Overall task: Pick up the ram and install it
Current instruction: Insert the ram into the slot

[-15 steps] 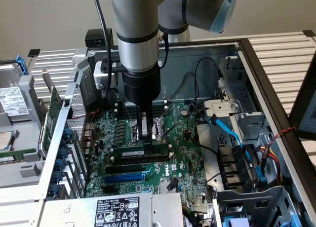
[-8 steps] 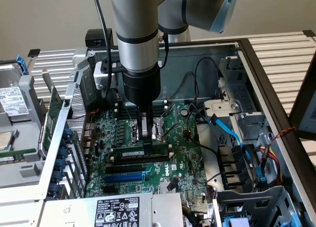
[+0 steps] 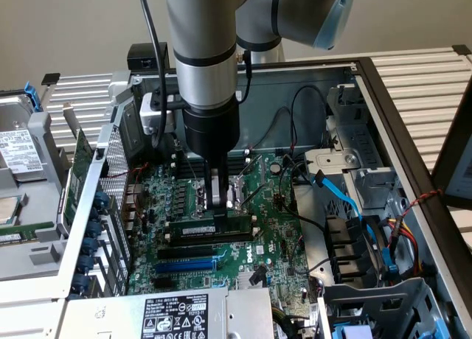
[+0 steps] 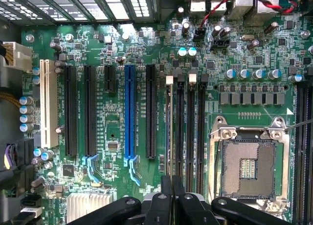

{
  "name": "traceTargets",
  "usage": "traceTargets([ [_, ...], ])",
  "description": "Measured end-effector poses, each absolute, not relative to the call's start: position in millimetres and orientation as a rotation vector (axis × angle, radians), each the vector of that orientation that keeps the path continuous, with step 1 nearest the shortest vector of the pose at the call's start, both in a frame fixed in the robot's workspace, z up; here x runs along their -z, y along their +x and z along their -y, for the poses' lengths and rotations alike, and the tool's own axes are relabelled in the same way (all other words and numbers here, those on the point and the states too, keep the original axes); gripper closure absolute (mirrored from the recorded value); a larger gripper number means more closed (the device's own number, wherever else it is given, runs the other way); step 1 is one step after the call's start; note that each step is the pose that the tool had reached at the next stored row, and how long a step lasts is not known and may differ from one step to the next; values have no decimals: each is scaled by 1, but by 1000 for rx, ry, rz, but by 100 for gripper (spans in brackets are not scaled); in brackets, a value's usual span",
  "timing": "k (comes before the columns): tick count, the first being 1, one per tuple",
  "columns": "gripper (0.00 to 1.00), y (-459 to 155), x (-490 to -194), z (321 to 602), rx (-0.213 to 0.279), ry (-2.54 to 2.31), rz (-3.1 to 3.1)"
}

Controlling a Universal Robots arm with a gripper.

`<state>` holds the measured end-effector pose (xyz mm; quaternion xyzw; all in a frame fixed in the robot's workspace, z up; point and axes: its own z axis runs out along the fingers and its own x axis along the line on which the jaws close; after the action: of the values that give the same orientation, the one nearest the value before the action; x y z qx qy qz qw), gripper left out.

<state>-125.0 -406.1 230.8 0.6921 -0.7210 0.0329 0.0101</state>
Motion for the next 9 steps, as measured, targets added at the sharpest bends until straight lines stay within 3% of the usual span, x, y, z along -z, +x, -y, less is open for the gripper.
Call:
traceTargets([
  [9, 87, -126, -229, 406, -102, 2160, 2251],
])
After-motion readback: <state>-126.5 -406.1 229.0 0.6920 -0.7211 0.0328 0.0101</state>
